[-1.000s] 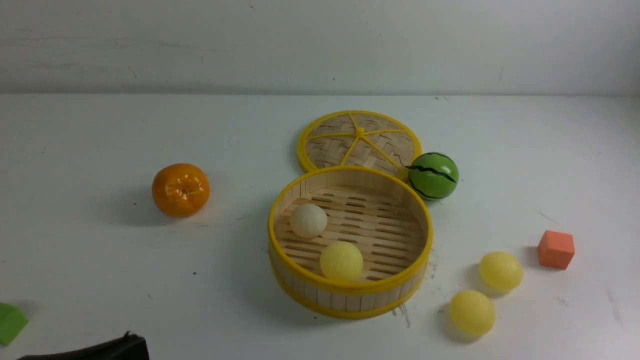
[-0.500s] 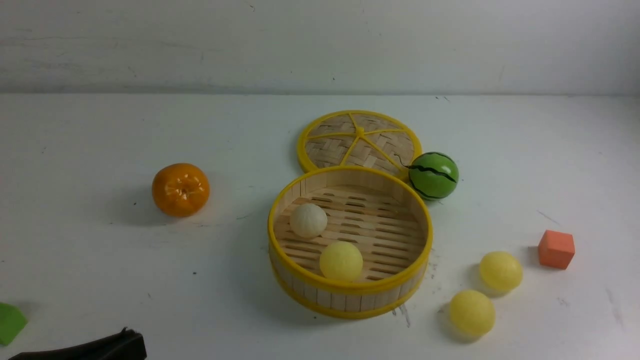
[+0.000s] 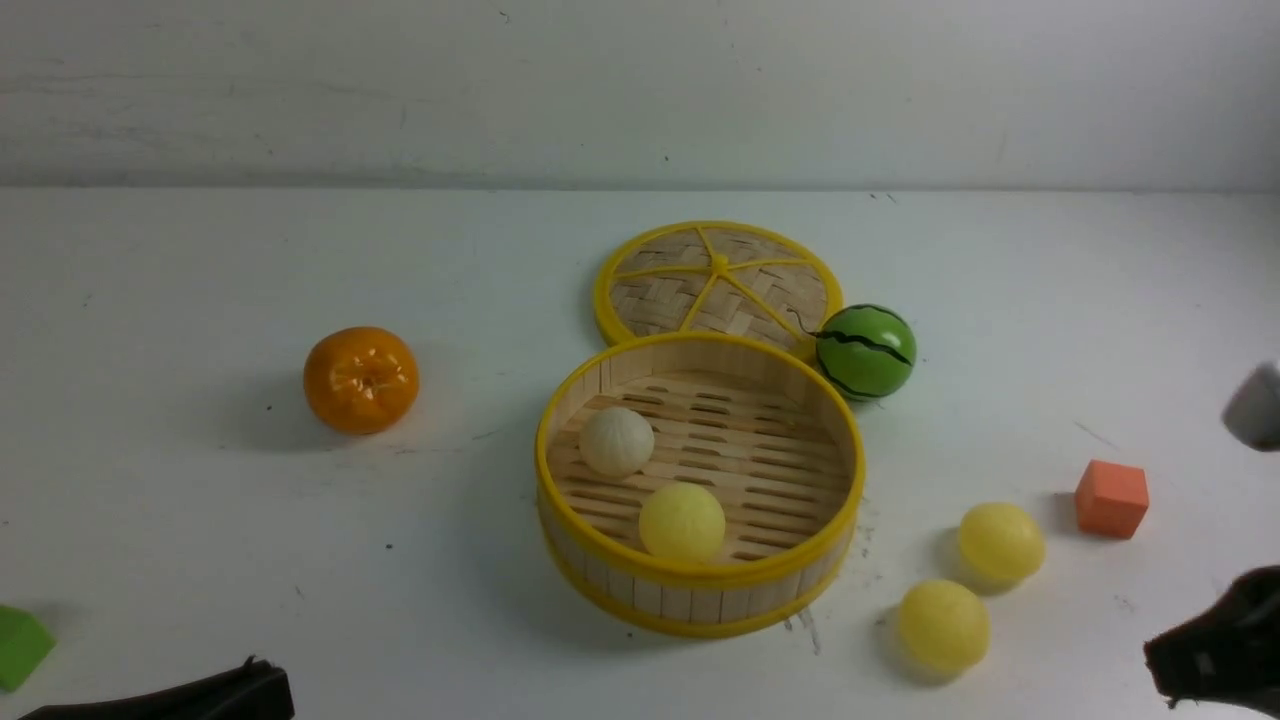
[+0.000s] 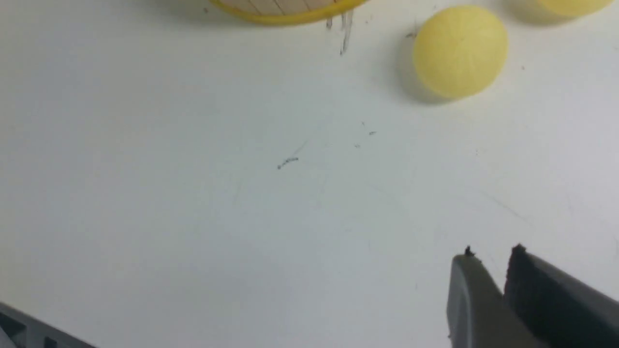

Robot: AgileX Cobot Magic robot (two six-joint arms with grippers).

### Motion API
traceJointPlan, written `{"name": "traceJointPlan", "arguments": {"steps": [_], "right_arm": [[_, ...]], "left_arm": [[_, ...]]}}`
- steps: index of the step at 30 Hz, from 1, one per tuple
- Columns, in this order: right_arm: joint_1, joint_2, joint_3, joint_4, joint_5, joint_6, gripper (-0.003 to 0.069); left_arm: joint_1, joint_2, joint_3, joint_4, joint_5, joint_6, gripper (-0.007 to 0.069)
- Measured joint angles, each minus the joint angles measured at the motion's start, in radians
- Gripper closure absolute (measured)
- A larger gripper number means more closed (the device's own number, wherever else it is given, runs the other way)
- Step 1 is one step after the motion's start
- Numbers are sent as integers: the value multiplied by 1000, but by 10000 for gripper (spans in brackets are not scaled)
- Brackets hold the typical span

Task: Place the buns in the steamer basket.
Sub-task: Use the right arm to grab a steamed stuffed bun

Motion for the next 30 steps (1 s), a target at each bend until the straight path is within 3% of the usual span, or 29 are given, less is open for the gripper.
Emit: {"name": "traceJointPlan", "arguments": {"steps": [4, 10, 12, 17, 22, 30], "right_arm": [[18, 156, -81, -4, -7, 7, 594], [137, 348, -173, -134, -73, 184, 606], [209, 436, -200, -228, -102, 274, 582], [222, 524, -209, -337, -158, 360, 508], [208, 572, -209, -339, -222, 370, 407], [198, 613, -210, -306, -277, 370, 380]], "left_arm": [[0, 0, 0, 0, 0, 0, 638], [0, 0, 0, 0, 1, 0, 637], [0, 0, 0, 0, 1, 0, 637], [0, 0, 0, 0, 1, 0, 636], [0, 0, 0, 0, 1, 0, 634], [0, 0, 0, 0, 1, 0, 630]]}}
